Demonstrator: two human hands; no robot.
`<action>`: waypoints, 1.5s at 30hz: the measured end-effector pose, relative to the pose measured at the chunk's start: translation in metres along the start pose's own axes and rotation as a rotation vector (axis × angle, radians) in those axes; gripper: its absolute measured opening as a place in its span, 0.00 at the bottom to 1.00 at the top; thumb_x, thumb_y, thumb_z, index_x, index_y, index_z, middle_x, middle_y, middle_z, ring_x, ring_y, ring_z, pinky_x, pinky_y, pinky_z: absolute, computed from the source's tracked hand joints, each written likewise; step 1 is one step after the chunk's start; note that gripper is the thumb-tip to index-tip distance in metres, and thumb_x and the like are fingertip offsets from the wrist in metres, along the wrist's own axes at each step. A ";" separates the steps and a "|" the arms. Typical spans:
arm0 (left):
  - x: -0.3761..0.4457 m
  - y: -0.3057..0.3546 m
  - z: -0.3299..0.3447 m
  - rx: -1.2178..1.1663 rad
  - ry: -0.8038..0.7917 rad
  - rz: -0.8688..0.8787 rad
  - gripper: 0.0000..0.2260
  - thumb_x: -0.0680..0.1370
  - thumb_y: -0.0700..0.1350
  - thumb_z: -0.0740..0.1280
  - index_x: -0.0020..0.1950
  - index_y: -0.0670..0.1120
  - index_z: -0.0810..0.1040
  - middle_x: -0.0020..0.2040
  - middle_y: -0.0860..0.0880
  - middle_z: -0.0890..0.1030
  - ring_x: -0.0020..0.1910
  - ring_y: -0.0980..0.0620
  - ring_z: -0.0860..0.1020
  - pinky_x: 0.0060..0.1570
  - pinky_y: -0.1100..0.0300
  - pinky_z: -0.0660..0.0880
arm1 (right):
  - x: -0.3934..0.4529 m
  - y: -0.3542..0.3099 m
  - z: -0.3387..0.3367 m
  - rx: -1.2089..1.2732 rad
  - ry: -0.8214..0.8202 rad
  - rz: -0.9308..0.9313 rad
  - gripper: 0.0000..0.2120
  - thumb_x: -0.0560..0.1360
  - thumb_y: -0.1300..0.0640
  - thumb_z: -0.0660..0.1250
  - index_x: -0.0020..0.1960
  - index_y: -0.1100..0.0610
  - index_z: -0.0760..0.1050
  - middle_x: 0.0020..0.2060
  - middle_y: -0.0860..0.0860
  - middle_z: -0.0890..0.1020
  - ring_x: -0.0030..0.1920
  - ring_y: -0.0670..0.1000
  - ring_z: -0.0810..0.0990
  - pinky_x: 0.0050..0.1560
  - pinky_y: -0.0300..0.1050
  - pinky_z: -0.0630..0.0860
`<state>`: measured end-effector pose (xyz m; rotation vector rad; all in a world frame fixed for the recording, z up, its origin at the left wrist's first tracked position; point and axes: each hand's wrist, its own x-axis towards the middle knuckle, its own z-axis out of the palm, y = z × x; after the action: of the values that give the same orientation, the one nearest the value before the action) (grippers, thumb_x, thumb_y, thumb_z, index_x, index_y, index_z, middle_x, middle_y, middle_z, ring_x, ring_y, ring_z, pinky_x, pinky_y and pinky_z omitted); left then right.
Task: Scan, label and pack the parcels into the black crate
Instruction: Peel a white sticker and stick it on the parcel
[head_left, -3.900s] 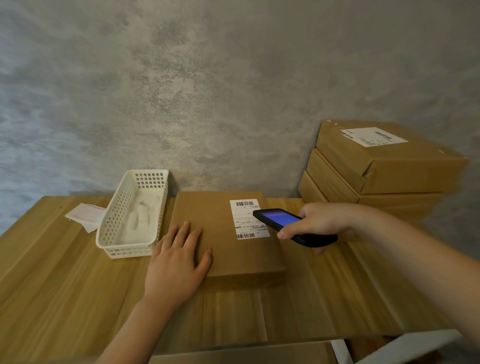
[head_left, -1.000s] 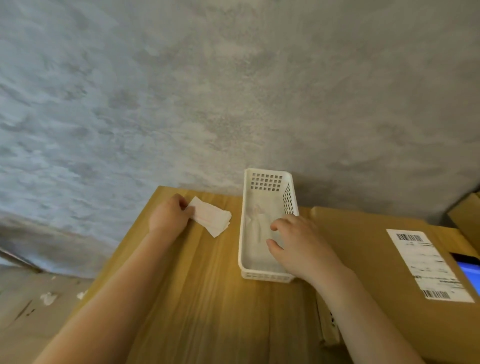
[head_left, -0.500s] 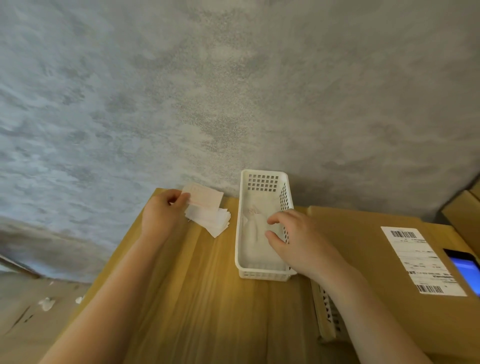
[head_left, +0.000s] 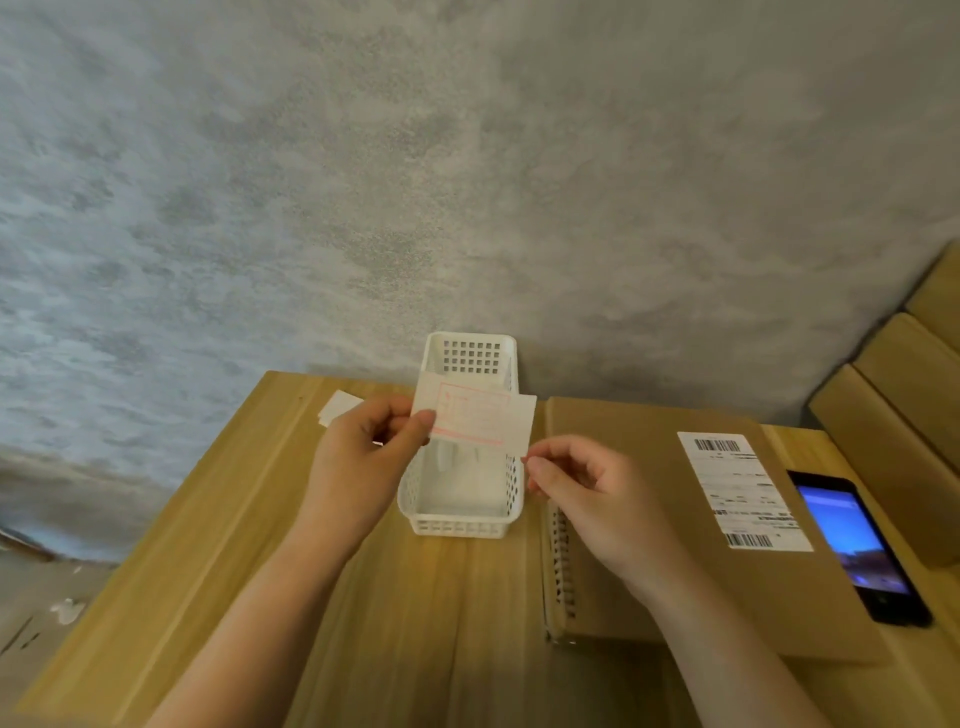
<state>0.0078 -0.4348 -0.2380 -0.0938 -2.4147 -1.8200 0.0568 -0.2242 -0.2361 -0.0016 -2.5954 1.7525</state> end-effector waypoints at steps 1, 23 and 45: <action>-0.005 0.001 0.005 -0.003 -0.011 -0.006 0.05 0.79 0.46 0.68 0.46 0.53 0.84 0.42 0.45 0.84 0.45 0.48 0.81 0.47 0.52 0.78 | -0.004 0.002 -0.004 0.006 0.002 0.008 0.05 0.78 0.52 0.67 0.51 0.47 0.80 0.43 0.42 0.84 0.45 0.40 0.81 0.44 0.32 0.77; -0.038 -0.003 0.028 0.371 -0.083 -0.005 0.20 0.75 0.57 0.69 0.66 0.58 0.70 0.54 0.62 0.79 0.50 0.62 0.77 0.50 0.61 0.75 | -0.032 0.008 -0.018 0.095 -0.020 -0.026 0.07 0.77 0.57 0.67 0.41 0.52 0.80 0.36 0.52 0.82 0.40 0.51 0.80 0.42 0.34 0.75; -0.064 0.031 0.047 0.224 -0.096 0.368 0.04 0.73 0.52 0.71 0.46 0.60 0.81 0.46 0.61 0.82 0.50 0.60 0.79 0.48 0.73 0.70 | -0.038 -0.013 -0.016 0.173 -0.048 -0.190 0.08 0.77 0.64 0.66 0.42 0.55 0.79 0.32 0.47 0.77 0.34 0.43 0.74 0.37 0.32 0.72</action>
<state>0.0727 -0.3798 -0.2300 -0.5737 -2.4417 -1.4092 0.0950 -0.2147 -0.2190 0.2817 -2.3731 1.9193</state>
